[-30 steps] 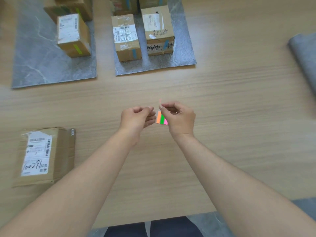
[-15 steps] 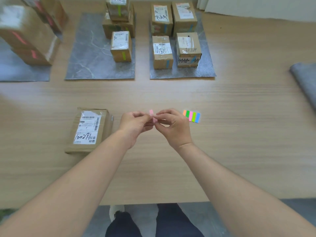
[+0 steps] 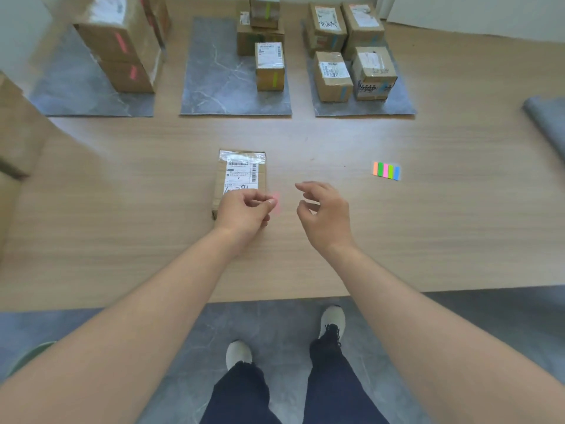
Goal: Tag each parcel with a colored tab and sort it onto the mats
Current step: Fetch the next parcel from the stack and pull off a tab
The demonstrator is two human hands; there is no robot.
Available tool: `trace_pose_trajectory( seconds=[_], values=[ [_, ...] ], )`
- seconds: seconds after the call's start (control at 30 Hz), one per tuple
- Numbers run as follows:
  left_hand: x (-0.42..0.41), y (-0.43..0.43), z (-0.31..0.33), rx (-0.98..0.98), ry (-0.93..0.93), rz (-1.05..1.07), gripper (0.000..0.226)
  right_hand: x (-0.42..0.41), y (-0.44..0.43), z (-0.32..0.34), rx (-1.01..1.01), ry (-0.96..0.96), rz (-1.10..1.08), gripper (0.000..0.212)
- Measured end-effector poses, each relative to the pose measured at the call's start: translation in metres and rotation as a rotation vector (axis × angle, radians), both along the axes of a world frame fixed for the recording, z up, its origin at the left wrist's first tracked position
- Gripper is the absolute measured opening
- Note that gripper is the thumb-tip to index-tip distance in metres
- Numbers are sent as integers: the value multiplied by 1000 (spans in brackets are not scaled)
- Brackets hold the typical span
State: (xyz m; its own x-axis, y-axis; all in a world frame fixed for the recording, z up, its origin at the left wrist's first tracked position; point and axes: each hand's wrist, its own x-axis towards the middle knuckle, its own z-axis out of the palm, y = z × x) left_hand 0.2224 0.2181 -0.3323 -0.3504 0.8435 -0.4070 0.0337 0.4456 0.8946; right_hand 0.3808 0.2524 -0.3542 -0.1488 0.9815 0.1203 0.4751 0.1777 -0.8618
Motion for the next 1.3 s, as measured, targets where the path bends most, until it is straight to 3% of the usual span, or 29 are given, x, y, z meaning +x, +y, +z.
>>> trace_pose_trajectory(
  seconds=[0.1, 0.2, 0.37, 0.47, 0.6, 0.83, 1.03, 1.3],
  values=[
    [-13, -18, -9, 12, 33, -14, 8, -16, -9, -4, 5, -36, 32, 40],
    [-26, -29, -26, 10, 85, 9, 24, -29, -12, -10, -10, -125, 134, 48],
    [-37, -27, -60, -7, 142, 84, 16, -46, -1, -22, -55, -385, 355, 61],
    [-36, -21, -77, 3, 164, 89, 20, -52, 9, -35, -13, -508, 448, 55],
    [-30, -17, -91, 13, 158, 82, 14, -56, 15, -52, 62, -382, 403, 30],
    [-30, -16, -92, 22, 186, 80, 19, -66, 16, -66, 159, -357, 342, 12],
    [-42, -17, -95, -75, 243, 84, 12, -69, 20, -75, 192, -374, 303, 20],
    [-93, -38, -99, -216, 223, 293, 21, -69, 19, -86, 255, -330, 249, 27]
  ],
)
